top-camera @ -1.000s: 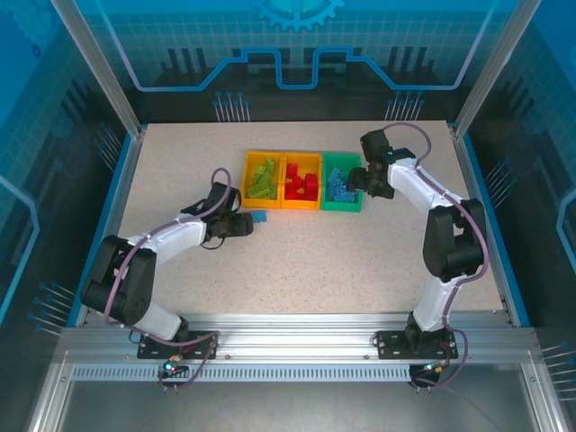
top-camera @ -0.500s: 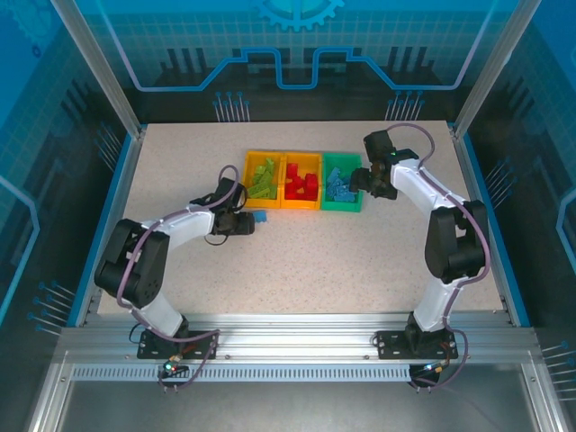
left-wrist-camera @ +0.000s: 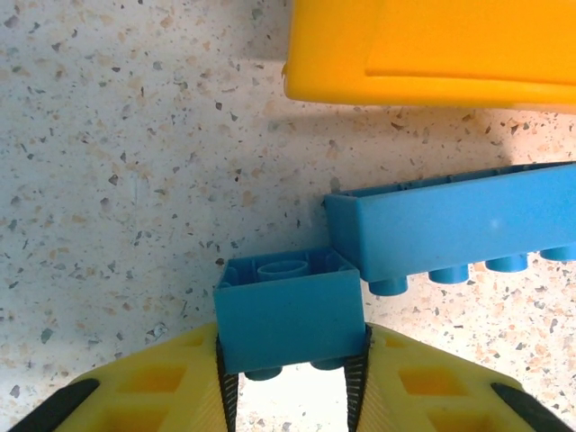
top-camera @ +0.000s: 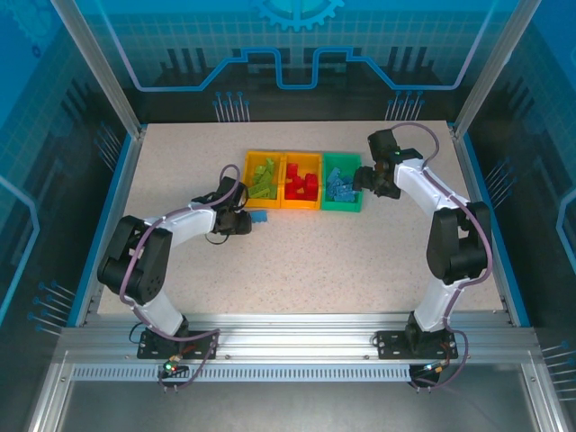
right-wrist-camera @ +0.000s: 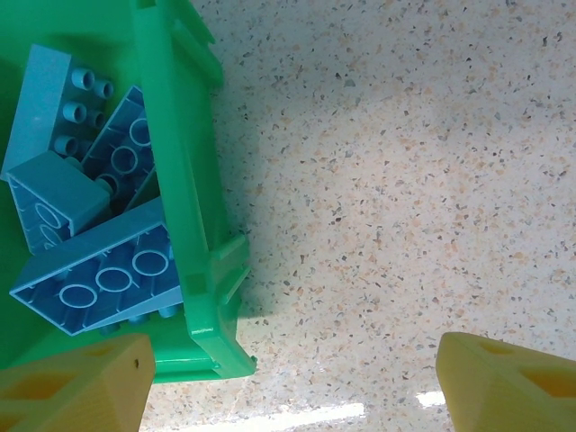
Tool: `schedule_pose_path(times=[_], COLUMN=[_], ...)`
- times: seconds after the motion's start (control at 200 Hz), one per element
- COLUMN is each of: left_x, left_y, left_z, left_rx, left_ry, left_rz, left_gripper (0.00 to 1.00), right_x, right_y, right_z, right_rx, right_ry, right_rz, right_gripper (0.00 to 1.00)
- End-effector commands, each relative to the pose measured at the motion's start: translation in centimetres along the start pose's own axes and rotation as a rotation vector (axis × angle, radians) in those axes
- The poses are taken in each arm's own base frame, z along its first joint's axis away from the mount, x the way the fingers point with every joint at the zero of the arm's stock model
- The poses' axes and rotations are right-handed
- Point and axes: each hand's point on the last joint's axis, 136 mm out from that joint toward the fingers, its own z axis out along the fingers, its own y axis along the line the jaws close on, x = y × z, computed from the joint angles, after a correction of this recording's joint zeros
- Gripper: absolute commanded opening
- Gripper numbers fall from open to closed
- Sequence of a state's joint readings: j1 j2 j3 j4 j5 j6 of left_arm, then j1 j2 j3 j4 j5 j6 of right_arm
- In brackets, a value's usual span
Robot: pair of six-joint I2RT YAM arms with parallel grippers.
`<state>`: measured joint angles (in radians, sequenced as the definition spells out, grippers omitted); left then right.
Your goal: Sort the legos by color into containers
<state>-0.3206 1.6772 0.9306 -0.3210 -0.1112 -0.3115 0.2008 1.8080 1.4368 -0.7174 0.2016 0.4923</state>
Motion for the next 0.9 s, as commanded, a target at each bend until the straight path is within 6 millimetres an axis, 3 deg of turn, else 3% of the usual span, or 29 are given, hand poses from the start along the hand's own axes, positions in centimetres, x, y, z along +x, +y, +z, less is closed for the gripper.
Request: schedule_pose_path(times=[0.0, 0.49, 0.785, 0.895], left_x=[0.4, 0.9, 0.0, 0.2], left_y=[0.1, -0.9, -5.1, -5.9], left_z=[-0.8, -2.5, -5.8, -6.5], left_rx=[0.011, 0.025, 0.109, 0.12], left_ry=[0.006, -0.018, -0.087, -0.087], left_rz=[-0.015, 0.002, 0.065, 0.072], left_gripper=[0.33, 0.26, 0.27, 0.28], right_x=[0.2, 0.4, 0.7, 1.0], right_y=[-0.7, -0.8, -1.0, -1.1], right_z=[-0.3, -0.1, 0.3, 0.4], right_rx=[-0.001, -0.004, -0.021, -0.021], right_ry=[0.005, 0.01, 0.017, 0.023], right_rz=[0.016, 0.016, 0.035, 0.034], right_gripper=[0.83, 0.83, 0.83, 0.83])
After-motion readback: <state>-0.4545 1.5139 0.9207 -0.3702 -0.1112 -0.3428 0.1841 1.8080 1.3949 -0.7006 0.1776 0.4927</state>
